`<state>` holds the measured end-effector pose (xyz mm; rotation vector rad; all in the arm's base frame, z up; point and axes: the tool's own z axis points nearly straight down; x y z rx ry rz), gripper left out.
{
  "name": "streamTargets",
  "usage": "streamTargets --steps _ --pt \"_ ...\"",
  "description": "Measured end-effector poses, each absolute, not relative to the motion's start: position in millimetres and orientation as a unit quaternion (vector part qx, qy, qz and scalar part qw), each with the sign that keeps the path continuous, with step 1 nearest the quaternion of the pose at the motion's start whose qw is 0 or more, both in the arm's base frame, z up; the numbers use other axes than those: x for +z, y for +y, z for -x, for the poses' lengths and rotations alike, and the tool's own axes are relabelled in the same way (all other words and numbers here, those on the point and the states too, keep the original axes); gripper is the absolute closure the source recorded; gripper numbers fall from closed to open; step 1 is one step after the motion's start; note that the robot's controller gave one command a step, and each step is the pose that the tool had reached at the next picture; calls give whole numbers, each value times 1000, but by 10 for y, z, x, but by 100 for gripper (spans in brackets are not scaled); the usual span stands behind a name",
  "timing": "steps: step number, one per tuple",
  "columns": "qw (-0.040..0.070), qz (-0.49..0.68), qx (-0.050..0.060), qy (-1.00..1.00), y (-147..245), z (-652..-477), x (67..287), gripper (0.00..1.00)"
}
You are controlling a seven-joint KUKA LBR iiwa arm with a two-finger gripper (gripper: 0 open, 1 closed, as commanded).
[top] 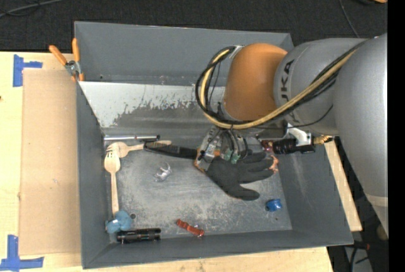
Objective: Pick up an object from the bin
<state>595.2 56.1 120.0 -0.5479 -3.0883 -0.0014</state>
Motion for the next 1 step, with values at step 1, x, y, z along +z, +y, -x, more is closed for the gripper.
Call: streamTargets --steps 1 --pt "3 170 0 -985 563 -5886 1236 100"
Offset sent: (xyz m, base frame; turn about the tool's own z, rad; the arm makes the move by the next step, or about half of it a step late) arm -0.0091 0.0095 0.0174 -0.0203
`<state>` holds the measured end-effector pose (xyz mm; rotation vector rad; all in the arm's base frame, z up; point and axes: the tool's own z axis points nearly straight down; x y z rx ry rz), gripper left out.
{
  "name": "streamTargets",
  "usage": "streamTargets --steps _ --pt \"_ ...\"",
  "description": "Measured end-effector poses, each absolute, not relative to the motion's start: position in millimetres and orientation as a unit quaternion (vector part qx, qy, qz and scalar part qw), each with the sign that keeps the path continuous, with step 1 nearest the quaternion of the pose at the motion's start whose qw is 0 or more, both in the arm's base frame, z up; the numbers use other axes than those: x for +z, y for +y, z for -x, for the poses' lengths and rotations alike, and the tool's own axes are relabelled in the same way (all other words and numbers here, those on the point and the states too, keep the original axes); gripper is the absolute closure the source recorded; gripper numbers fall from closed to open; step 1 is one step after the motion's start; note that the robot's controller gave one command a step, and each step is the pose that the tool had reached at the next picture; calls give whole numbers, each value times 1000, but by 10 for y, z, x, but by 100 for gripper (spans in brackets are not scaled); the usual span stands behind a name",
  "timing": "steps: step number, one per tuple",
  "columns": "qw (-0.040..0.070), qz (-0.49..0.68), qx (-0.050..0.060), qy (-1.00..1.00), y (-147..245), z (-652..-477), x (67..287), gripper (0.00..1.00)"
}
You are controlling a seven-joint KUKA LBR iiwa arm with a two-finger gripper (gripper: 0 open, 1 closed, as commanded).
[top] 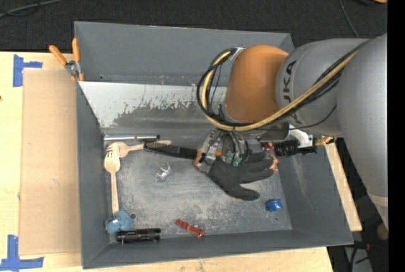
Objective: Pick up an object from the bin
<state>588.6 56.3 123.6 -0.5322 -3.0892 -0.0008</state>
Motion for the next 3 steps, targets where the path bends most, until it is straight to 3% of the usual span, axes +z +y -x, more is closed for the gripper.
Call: streamTargets --steps 1,2,3 --pt "2 164 -1 -986 659 -5865 1373 100" --pt "5 212 0 -977 579 -5762 1202 100" --pt "3 204 0 -979 610 -5743 1288 100"
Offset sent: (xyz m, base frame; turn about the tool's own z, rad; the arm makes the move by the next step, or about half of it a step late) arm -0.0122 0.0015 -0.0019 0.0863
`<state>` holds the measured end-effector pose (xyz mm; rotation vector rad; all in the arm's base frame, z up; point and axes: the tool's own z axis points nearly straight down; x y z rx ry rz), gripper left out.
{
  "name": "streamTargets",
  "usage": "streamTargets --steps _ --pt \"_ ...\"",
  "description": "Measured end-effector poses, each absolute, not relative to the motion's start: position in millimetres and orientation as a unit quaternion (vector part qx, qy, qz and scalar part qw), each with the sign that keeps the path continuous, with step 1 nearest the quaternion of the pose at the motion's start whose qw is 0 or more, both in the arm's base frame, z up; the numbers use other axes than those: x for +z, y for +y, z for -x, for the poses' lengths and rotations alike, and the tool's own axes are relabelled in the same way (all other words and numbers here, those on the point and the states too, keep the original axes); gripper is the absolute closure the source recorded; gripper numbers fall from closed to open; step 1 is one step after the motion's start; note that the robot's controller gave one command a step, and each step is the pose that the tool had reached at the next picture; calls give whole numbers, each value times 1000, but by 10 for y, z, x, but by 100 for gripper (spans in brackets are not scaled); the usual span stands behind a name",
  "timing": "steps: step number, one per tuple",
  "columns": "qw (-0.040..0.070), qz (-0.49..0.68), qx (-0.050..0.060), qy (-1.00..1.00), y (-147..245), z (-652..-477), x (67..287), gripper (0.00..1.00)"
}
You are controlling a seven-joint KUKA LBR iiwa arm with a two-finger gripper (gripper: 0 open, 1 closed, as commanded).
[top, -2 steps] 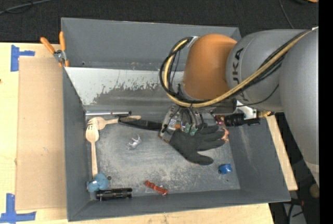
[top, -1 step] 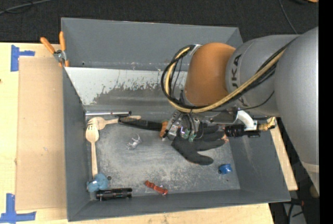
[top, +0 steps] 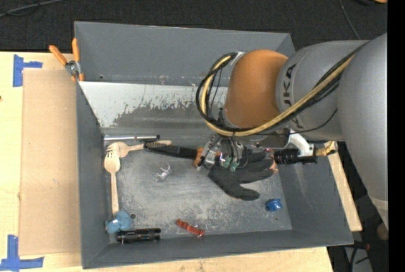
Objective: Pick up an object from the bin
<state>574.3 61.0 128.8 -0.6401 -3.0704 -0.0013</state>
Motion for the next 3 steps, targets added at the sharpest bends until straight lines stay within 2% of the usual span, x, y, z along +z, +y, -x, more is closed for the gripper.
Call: streamTargets --steps 1,2,3 --pt "5 206 0 -979 588 -5651 1267 100" --pt "4 198 0 -980 556 -5669 1159 100" --pt "4 46 -1 -999 678 -5725 1106 100"
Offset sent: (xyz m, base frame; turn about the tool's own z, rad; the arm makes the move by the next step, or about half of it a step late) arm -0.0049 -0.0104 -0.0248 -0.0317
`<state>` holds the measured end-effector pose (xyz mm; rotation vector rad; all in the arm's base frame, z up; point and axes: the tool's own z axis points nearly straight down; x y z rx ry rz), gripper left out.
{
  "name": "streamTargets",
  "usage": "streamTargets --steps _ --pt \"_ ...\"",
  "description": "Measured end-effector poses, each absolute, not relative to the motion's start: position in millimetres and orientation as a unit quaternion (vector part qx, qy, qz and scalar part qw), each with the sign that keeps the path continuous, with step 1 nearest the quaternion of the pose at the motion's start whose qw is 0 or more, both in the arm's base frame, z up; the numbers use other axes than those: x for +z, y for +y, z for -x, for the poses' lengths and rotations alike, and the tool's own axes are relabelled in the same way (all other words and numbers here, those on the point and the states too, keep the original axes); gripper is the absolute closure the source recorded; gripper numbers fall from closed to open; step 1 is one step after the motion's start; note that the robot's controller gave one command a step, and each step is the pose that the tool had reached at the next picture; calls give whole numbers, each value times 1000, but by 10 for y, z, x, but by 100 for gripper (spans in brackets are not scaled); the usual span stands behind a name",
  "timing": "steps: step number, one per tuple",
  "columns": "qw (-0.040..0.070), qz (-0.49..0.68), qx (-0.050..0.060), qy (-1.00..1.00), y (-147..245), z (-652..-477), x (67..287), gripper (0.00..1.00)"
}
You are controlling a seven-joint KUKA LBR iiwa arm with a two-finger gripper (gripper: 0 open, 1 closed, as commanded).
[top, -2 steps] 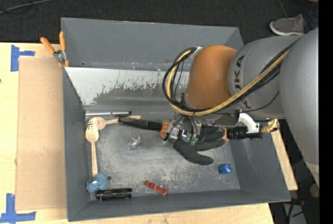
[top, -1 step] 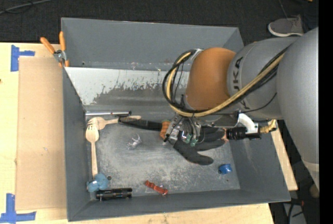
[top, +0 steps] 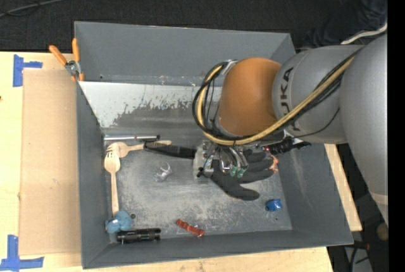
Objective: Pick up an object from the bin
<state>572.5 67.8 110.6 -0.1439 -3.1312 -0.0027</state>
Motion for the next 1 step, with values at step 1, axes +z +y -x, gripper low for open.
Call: streamTargets --steps 1 --pt "5 28 -1 -1000 546 -5670 1057 100"
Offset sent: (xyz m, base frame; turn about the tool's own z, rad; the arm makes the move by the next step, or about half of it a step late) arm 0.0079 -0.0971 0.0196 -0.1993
